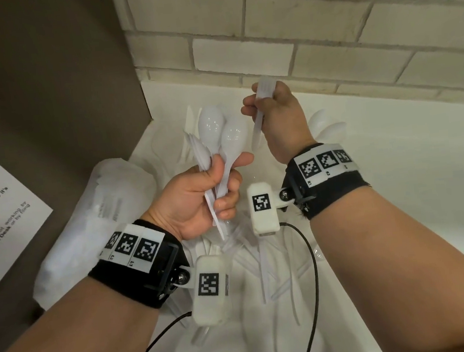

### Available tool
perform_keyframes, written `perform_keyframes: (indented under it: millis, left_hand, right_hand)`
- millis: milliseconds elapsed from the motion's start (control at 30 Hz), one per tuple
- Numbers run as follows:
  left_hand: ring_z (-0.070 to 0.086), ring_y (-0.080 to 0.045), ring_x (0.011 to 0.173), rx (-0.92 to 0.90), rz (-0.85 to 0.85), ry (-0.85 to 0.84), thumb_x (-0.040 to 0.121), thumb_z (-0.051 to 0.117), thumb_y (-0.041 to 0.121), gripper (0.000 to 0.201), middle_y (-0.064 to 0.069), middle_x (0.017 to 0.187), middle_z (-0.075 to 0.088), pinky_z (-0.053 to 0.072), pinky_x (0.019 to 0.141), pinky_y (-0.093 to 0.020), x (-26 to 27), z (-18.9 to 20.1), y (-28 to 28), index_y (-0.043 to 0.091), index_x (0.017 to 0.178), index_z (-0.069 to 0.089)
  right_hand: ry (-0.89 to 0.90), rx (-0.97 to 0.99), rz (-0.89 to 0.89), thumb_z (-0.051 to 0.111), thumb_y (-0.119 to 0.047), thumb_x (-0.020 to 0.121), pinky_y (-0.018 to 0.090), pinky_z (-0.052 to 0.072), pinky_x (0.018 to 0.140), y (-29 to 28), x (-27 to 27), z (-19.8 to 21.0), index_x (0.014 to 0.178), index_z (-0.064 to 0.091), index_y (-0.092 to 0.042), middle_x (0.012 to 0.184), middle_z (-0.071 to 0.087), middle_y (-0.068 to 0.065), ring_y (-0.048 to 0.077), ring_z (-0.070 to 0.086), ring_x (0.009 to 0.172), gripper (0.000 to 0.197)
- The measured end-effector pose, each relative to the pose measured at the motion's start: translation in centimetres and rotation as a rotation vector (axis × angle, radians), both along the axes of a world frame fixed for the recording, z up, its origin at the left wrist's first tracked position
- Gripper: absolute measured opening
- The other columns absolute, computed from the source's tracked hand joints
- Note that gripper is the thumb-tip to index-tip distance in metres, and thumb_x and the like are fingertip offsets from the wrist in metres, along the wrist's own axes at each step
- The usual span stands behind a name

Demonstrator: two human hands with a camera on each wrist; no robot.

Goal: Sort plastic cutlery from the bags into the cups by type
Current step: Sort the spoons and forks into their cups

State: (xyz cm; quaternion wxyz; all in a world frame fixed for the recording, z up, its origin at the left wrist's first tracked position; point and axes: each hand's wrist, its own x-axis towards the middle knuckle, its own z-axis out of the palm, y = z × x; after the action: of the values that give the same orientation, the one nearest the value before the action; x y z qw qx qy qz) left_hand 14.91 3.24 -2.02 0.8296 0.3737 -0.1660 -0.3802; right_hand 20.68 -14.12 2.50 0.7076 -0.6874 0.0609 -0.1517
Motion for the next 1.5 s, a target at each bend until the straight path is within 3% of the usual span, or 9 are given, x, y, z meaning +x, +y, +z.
perform_keyframes:
  millis: [133,300,533,733,833,933,1067,1233,1500]
  left_hand:
    - [0.044,-0.007,0.045,-0.002,-0.022,-0.058,0.079,0.071,0.044,0.048,0.003,0.072,0.064,0.034,0.05,-0.026,-0.4,-0.3,0.1,0.014,0.117,0.068]
    - [0.043,-0.006,0.045,0.002,-0.033,-0.051,0.082,0.068,0.043,0.045,0.003,0.069,0.061,0.03,0.049,-0.026,-0.5,-0.2,0.0,0.012,0.113,0.069]
    - [0.037,-0.009,0.044,0.205,0.15,-0.025,0.08,0.059,0.046,0.03,0.003,0.058,0.041,0.036,0.043,-0.022,-0.7,0.6,-0.9,0.016,0.082,0.066]
    - [0.04,-0.012,0.043,0.602,0.403,-0.276,0.082,0.07,0.028,0.023,0.005,0.052,0.046,0.039,0.047,-0.026,-1.0,0.9,-1.8,0.016,0.069,0.056]
    - [0.048,-0.006,0.041,0.781,0.477,-0.451,0.077,0.078,0.023,0.019,0.011,0.051,0.056,0.04,0.047,-0.019,-1.0,1.0,-2.4,0.013,0.072,0.063]
    - [0.059,-0.004,0.056,0.995,0.516,-0.608,0.07,0.083,0.032,0.023,0.009,0.06,0.063,0.042,0.054,-0.011,-1.3,1.3,-3.0,0.017,0.07,0.065]
    - [0.061,-0.01,0.058,1.044,0.549,-0.629,0.071,0.082,0.035,0.027,0.001,0.065,0.068,0.048,0.06,-0.022,-1.7,1.3,-3.5,0.013,0.068,0.066]
    - [0.064,-0.017,0.054,0.966,0.517,-0.583,0.08,0.074,0.037,0.025,-0.005,0.06,0.067,0.053,0.06,-0.029,-2.1,1.7,-3.7,0.014,0.074,0.066]
    - [0.05,-0.014,0.042,0.968,0.256,-0.595,0.084,0.071,0.031,0.029,0.006,0.048,0.054,0.046,0.051,-0.027,-2.2,1.8,-3.6,0.012,0.069,0.056]
  right_hand:
    - [0.018,-0.048,-0.01,0.04,-0.003,0.093,0.03,0.046,0.077,0.0,-0.1,-0.2,0.108,0.052,-0.012,0.093,0.064,0.002,0.016,0.067,0.085,0.021]
    - [0.105,-0.095,-0.015,0.048,-0.002,0.091,0.033,0.047,0.09,0.1,0.1,-0.6,0.12,0.055,-0.01,0.106,0.062,0.004,0.023,0.06,0.1,0.031]
    - [0.08,-0.317,-0.04,0.042,0.002,0.086,0.03,0.036,0.11,-0.3,-0.8,1.1,0.138,0.046,-0.017,0.143,0.048,0.001,0.012,0.04,0.135,0.056]
    - [0.0,-0.076,0.157,0.061,-0.026,0.075,0.031,0.047,0.095,0.7,-5.0,3.7,0.104,0.066,-0.026,0.103,0.067,-0.009,0.012,0.062,0.104,0.029]
    - [0.072,-0.203,0.367,0.078,-0.04,0.067,0.033,0.049,0.098,1.1,-6.6,2.9,0.13,0.049,-0.034,0.119,0.061,-0.002,0.012,0.062,0.108,0.07]
    - [0.006,-0.381,0.384,0.082,-0.017,0.07,0.037,0.049,0.1,1.3,-7.5,1.8,0.145,0.025,-0.039,0.117,0.057,-0.001,0.012,0.059,0.111,0.097]
    - [-0.053,-0.193,0.425,0.06,0.01,0.076,0.048,0.048,0.1,0.6,-7.7,1.2,0.142,0.03,-0.033,0.112,0.06,0.01,0.023,0.061,0.11,0.084]
    - [-0.082,-0.029,0.476,0.05,0.013,0.073,0.049,0.045,0.097,0.0,-8.1,0.9,0.122,0.055,-0.019,0.11,0.059,0.003,0.031,0.059,0.105,0.059]
    - [-0.044,-0.101,0.498,0.045,0.011,0.092,0.039,0.057,0.083,0.2,-8.5,1.0,0.123,0.05,-0.031,0.106,0.06,0.007,0.028,0.07,0.096,0.053]
